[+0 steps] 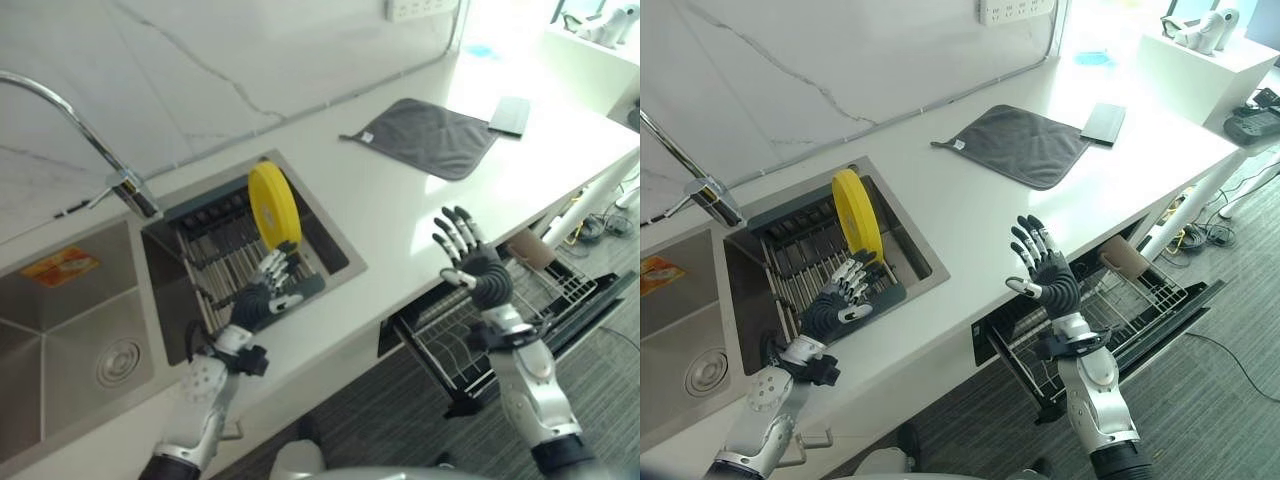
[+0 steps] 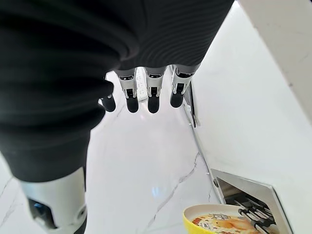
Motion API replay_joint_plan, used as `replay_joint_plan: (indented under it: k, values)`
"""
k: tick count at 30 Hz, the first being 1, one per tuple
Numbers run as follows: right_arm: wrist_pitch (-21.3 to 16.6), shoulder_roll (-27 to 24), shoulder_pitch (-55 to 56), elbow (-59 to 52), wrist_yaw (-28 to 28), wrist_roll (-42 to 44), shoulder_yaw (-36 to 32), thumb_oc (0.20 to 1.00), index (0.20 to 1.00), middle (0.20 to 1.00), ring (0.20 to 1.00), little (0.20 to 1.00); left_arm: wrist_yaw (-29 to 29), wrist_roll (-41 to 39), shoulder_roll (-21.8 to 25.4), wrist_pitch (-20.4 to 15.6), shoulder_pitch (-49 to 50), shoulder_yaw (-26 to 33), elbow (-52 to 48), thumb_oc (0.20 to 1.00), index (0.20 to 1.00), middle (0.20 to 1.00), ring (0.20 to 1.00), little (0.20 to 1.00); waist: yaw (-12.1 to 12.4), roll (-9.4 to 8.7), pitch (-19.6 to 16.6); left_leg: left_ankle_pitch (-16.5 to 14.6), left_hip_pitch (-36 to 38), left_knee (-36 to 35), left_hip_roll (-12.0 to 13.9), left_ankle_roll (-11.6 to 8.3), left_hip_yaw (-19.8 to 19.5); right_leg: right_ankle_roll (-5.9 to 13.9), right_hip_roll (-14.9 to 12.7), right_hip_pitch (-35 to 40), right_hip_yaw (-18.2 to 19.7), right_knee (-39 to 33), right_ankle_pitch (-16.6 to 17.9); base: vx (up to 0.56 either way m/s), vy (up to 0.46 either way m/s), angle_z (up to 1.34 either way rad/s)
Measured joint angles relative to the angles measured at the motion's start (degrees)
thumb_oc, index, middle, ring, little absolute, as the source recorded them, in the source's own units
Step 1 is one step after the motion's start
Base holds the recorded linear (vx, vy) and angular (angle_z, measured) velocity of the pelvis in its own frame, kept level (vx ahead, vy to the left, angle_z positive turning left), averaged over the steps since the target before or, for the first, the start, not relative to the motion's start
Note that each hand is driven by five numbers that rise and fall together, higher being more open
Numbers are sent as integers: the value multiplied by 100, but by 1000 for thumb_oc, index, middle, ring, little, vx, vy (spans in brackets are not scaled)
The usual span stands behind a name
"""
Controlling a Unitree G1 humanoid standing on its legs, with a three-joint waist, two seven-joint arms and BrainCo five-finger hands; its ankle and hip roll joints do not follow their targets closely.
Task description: Place the dishes in the dishwasher.
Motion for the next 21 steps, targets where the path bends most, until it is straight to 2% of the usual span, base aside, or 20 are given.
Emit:
replay_joint_plan:
  k: [4,6,8,11,15,21]
  values:
    - [50,-17,-176,-50,27,1,131,1000,1000,1000,1000,1000,162,0,-124,-257,56,210,-297,1000,1000,1000,1000,1000,100,89,-31,8,-3,3,21,-13,-37,-6,29,39,-43,-24,7,-16,-34,4]
    - [242,-16,-203,-100,128,120,160,1000,1000,1000,1000,1000,259,0,-137,-290,70,270,-397,1000,1000,1000,1000,1000,160,90,-32,10,-7,10,24,-16,-78,-7,34,53,-108,-32,6,-31,-38,10]
    - [681,65,-308,-161,347,619,230,1000,1000,1000,1000,1000,318,1,-170,-319,78,294,-417,1000,1000,1000,1000,1000,275,89,-32,19,-21,19,23,-26,-129,-10,41,120,-151,-44,10,-29,-45,13]
    - [777,108,-550,-132,380,722,440,1000,1000,1000,1000,1000,342,1,-170,-325,79,297,-418,1000,1000,1000,1000,1000,428,89,-32,27,-29,21,21,-37,-218,-13,58,204,-243,-78,7,-19,-33,15]
    - [888,157,-1072,30,291,715,487,1000,1000,1000,1000,1000,368,1,-169,-325,69,293,-424,1000,1000,1000,1000,1000,664,87,-36,60,-56,31,24,-47,-380,-25,88,300,-404,-78,-12,-12,-24,20]
    - [1135,230,-1491,401,-93,654,509,1000,1000,1000,1000,1000,385,0,-154,-324,69,404,-424,1000,1000,1000,1000,1000,883,65,-51,95,-118,67,-4,-43,-578,-19,103,416,-624,-79,-34,17,-26,19]
